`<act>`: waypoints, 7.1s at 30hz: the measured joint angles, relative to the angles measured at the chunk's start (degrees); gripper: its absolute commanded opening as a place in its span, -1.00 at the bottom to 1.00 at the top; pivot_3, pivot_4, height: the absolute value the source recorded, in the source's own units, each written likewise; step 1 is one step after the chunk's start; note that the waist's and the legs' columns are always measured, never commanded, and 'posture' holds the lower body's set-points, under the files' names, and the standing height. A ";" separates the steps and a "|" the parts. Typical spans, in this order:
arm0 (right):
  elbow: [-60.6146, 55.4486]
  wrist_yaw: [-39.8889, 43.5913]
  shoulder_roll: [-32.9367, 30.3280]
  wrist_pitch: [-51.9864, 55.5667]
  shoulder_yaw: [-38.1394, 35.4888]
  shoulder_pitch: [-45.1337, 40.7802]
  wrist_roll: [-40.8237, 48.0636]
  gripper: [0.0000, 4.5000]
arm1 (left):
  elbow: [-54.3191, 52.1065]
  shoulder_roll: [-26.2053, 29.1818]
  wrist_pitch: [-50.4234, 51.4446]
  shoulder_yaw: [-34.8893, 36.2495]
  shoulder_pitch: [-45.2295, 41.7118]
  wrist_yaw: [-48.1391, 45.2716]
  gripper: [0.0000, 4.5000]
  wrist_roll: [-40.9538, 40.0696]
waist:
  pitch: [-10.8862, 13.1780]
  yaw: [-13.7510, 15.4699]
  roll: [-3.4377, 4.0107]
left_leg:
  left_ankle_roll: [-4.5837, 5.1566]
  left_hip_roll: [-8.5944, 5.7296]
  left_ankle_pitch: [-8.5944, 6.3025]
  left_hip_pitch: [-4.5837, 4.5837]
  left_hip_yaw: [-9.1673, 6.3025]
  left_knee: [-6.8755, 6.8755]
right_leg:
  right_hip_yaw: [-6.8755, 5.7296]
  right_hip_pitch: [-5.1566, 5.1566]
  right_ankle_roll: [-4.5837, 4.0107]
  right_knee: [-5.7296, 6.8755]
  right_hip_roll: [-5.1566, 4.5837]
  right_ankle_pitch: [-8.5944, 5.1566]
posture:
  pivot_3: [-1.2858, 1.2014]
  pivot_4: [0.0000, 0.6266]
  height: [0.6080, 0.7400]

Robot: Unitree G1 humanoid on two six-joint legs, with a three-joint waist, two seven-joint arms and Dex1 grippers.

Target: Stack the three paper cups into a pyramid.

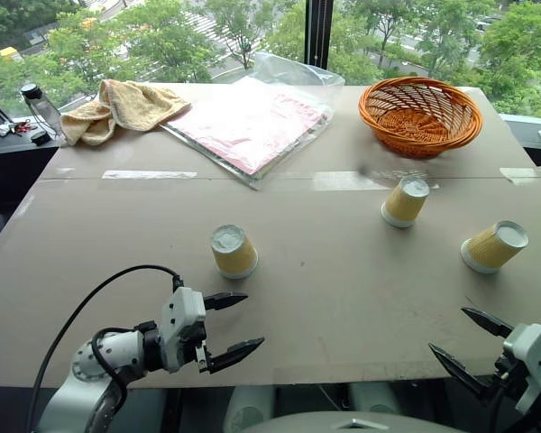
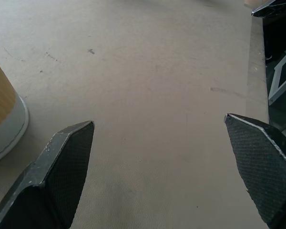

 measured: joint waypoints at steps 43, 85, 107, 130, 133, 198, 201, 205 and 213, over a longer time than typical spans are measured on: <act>-15.83 -2.25 -4.76 5.61 11.76 -10.60 6.68 1.00 | 18.79 -5.68 4.54 -0.94 -30.92 2.21 0.11 -3.60 | -0.11 0.49 -0.16 | 0.01 -0.02 0.01 0.01 -0.15 0.06 | -0.13 0.12 -0.20 0.06 0.11 0.15 | 0.03 -0.52 1.00; -0.66 -32.42 2.04 21.89 -7.15 -25.49 -0.48 1.00 | 5.43 -8.76 26.12 -3.73 -46.21 -0.54 0.99 -18.52 | -0.07 -0.08 -0.01 | 0.01 -0.08 0.01 0.00 -0.18 0.06 | -0.05 0.14 -0.21 0.10 0.13 0.17 | 0.03 -0.52 1.00; 11.03 -35.91 2.65 33.50 -8.27 -40.93 3.36 0.00 | -4.03 -4.68 29.77 -5.04 -41.83 -0.85 1.00 -22.66 | -0.01 -0.26 0.13 | 0.02 -0.08 0.02 0.00 -0.17 0.03 | -0.04 0.13 -0.13 0.09 0.15 0.21 | 0.03 -0.52 1.00; -0.10 -20.72 -4.09 37.61 23.51 -56.05 10.34 0.00 | 12.56 4.27 19.12 13.81 -24.06 -11.19 1.00 -20.83 | 0.10 0.08 0.06 | 0.02 -0.04 0.02 -0.18 -0.22 -0.04 | -0.08 -0.09 -0.24 0.04 0.19 0.15 | 0.03 -0.52 1.00; 2.77 -20.56 -3.83 36.77 25.50 -56.26 7.54 0.00 | 13.02 5.37 16.68 13.62 -22.69 -14.23 1.00 -18.55 | 0.11 -0.05 0.08 | 0.02 -0.04 0.02 -0.19 -0.17 -0.05 | -0.05 -0.11 -0.24 0.02 0.18 0.15 | 0.03 -0.52 1.00; 19.96 -18.34 -0.17 34.45 13.63 -68.12 4.62 -0.02 | 11.27 3.06 15.60 10.93 -21.81 -13.19 1.00 -16.73 | 0.27 -0.50 0.31 | 0.02 -0.01 0.02 -0.14 -0.15 -0.12 | -0.01 -0.15 -0.01 0.08 0.22 0.29 | 0.03 -0.52 1.00; 12.41 -14.58 -1.19 38.22 13.90 -71.05 11.59 -0.02 | 11.29 3.04 15.44 10.94 -21.84 -13.02 1.00 -16.72 | 0.33 -0.69 0.38 | 0.02 -0.01 0.02 -0.14 -0.15 -0.13 | -0.01 -0.15 -0.01 0.08 0.21 0.29 | 0.03 -0.52 1.00; 5.87 -13.60 -2.04 44.51 16.21 -77.46 17.91 -0.02 | 12.05 3.04 14.46 11.46 -21.83 -13.76 1.00 -16.72 | 0.31 -0.74 0.33 | 0.02 0.00 0.02 -0.12 -0.19 -0.13 | -0.05 -0.15 -0.18 0.08 0.22 0.20 | 0.03 -0.52 1.00; 5.13 -13.51 -3.85 52.05 22.38 -83.72 19.89 -0.02 | 14.91 3.86 13.58 16.29 -20.70 -16.14 1.00 -17.71 | 0.32 -0.39 0.34 | 0.02 -0.01 0.02 -0.16 -0.18 -0.13 | -0.06 -0.16 -0.21 0.04 0.20 0.18 | 0.03 -0.52 1.00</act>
